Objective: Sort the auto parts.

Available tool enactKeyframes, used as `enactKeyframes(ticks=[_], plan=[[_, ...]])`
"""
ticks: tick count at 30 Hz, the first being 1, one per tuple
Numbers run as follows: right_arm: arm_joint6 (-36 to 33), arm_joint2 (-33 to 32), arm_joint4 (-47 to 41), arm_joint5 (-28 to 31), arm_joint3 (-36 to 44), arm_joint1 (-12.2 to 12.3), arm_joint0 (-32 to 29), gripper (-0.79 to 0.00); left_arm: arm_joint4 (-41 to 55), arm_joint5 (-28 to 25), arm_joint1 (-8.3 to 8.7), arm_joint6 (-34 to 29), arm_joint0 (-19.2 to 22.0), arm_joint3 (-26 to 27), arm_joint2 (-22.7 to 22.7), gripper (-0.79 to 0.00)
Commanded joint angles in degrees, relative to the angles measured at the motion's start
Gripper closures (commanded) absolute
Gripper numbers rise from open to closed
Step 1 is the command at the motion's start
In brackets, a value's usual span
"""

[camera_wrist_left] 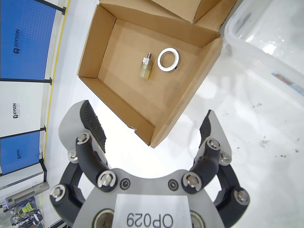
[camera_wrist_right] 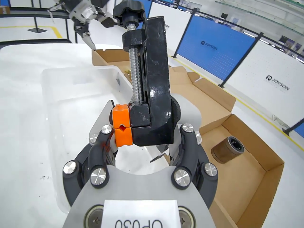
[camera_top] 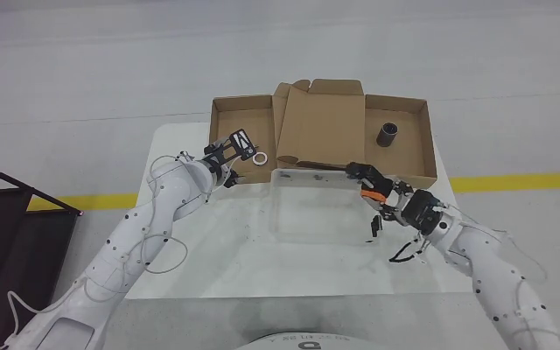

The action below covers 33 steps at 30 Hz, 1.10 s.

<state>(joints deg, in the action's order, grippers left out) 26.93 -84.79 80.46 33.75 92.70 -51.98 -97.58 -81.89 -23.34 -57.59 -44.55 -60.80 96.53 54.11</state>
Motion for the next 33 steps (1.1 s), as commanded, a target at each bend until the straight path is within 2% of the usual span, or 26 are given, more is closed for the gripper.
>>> enactKeyframes(ticks=[1,4,9,15,22,26,30,33], plan=[[-3.49,-1.01,-3.98,-2.52,-2.28,-0.2,0.85,0.0,0.0,0.0,0.0,0.0,0.0,0.0,0.0,-0.785],[-10.71,-2.08,-8.02,-9.61,-3.21,-0.67,1.43,0.0,0.0,0.0,0.0,0.0,0.0,0.0,0.0,-0.785],[-17.94,-3.93,-12.6,-13.63,-4.57,-0.98,1.91,0.0,0.0,0.0,0.0,0.0,0.0,0.0,0.0,-0.785],[-25.5,-4.22,-14.86,-17.41,-4.74,-1.39,3.63,0.0,0.0,0.0,0.0,0.0,0.0,0.0,0.0,-0.785],[-29.22,-2.02,-14.23,-18.89,-5.8,-2.01,6.92,-0.003,0.0,0.0,0.0,0.0,0.0,0.0,0.0,-0.785],[-32.4,-1.69,-14.92,-20.83,-8.06,-2.34,9.83,-0.095,0.0,0.0,0.0,0.0,0.0,0.0,0.0,-0.785],[-34.47,-1.07,-16.26,-21.7,-9.64,-2.73,11.64,-0.105,0.0,0.0,0.0,0.0,0.0,0.0,0.0,-0.785],[-35.98,-0.48,-16.44,-21.59,-10.48,-2.93,12.53,-0.249,0.0,0.0,0.0,0.0,0.0,0.0,0.0,-0.785]])
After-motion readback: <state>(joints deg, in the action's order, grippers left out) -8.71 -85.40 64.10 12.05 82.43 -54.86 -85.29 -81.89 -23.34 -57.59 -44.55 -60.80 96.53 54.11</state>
